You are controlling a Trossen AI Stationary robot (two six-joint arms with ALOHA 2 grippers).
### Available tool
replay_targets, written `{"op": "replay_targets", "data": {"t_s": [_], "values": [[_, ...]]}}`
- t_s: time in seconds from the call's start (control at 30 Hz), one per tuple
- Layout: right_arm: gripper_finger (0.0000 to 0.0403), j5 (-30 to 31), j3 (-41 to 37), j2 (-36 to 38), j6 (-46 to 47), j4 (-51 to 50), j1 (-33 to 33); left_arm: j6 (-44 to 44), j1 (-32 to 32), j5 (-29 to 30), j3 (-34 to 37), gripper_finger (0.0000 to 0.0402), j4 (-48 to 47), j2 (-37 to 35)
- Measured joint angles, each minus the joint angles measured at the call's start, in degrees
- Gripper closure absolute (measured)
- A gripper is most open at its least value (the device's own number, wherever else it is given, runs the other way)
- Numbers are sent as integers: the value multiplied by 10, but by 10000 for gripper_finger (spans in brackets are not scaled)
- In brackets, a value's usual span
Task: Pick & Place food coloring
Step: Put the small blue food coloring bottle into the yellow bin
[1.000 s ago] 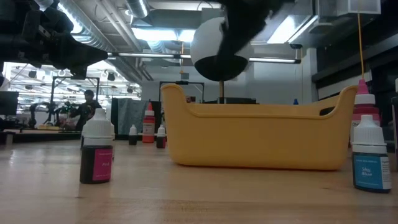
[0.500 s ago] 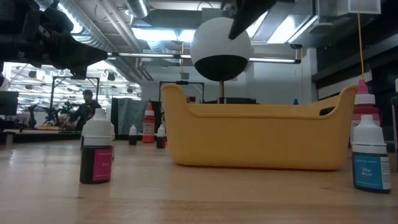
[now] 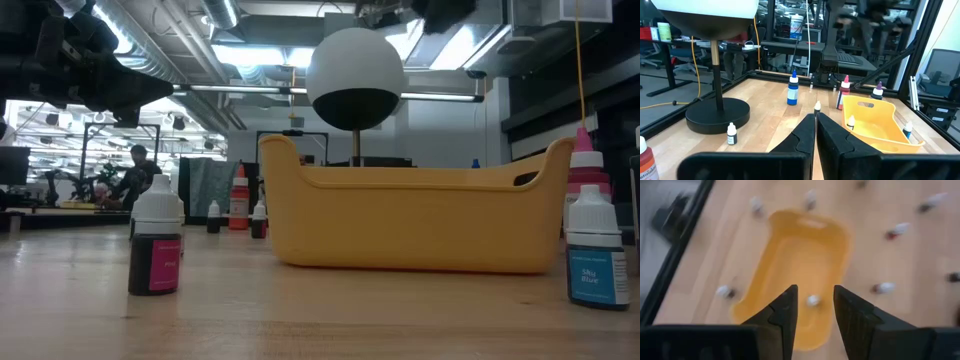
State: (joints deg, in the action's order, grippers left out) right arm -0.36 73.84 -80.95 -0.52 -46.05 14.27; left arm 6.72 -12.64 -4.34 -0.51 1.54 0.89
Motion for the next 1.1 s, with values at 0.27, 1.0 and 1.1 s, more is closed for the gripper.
{"op": "replay_targets", "data": {"t_s": [0.27,1.0,1.1], "values": [[275,-4,-28,-41,-19,7,77,0,0,0,0,393,0,0],[165,39,51,-220,89,34,199,0,0,0,0,392,0,0],[170,38,64,-235,91,36,205,0,0,0,0,390,0,0]]}}
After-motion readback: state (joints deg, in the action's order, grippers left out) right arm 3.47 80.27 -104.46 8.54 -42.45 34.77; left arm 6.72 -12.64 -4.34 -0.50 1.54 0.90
